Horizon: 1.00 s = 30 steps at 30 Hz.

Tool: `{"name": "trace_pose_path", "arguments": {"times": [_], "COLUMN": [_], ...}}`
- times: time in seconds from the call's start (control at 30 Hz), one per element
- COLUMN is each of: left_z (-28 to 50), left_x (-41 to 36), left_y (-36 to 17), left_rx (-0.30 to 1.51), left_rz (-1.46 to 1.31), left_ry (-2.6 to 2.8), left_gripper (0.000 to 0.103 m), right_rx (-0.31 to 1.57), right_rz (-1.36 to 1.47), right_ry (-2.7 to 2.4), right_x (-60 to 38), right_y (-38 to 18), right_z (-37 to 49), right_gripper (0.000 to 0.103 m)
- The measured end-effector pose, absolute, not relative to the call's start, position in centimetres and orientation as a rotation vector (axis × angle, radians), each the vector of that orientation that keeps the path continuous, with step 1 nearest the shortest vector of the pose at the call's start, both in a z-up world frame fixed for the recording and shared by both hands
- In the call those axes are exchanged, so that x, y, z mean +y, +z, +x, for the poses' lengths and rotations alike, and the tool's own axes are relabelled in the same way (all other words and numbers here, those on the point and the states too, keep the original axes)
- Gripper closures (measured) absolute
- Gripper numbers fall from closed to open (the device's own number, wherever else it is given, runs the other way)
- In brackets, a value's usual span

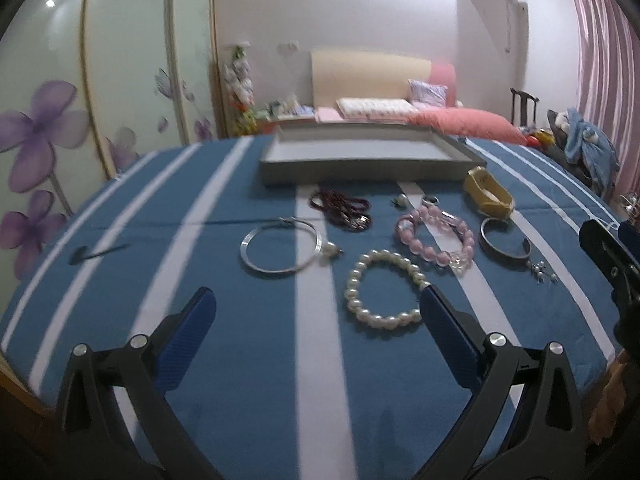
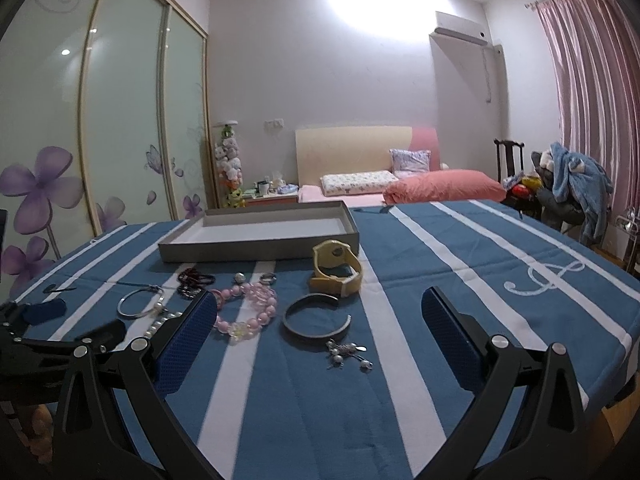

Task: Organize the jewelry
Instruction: 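Grasp the pearl bracelet with the left tool while the right tool grasps the silver earrings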

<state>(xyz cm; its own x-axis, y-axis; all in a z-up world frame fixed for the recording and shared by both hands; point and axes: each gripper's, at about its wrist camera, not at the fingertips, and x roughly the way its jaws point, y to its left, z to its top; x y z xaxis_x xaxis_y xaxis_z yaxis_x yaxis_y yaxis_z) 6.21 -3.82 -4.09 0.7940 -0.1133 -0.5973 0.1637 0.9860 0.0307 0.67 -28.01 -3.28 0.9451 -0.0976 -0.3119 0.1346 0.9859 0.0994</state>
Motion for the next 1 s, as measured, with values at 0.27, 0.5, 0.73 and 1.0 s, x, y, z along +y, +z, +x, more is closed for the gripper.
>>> {"name": "trace_pose_path", "arguments": {"times": [0.27,0.5,0.73,1.0], "left_z": [9.4,11.0,11.2,10.1], "left_x": [-5.5,-5.9,-5.1,-1.9], "left_y": [-5.4,-6.6,-6.7,-6.7], "left_rx": [0.742,0.827,0.807,0.794], "left_rz": [0.092,0.090,0.081,0.077], "left_ry": [-0.181,-0.185,-0.178,-0.139], "left_gripper": [0.028,0.053,0.092,0.093], "right_rx": [0.360,0.377,0.430,0.526], "right_rz": [0.144,0.150,0.145,0.135], "right_ry": [-0.129,-0.143,-0.143,-0.134], "right_x": [-28.8,-29.2,-29.2,-29.4], "right_y": [-4.1,-4.4,-4.8,-5.3], "right_z": [1.5,1.7,2.5,3.7], "right_gripper": [0.002,0.002,0.002,0.007]}}
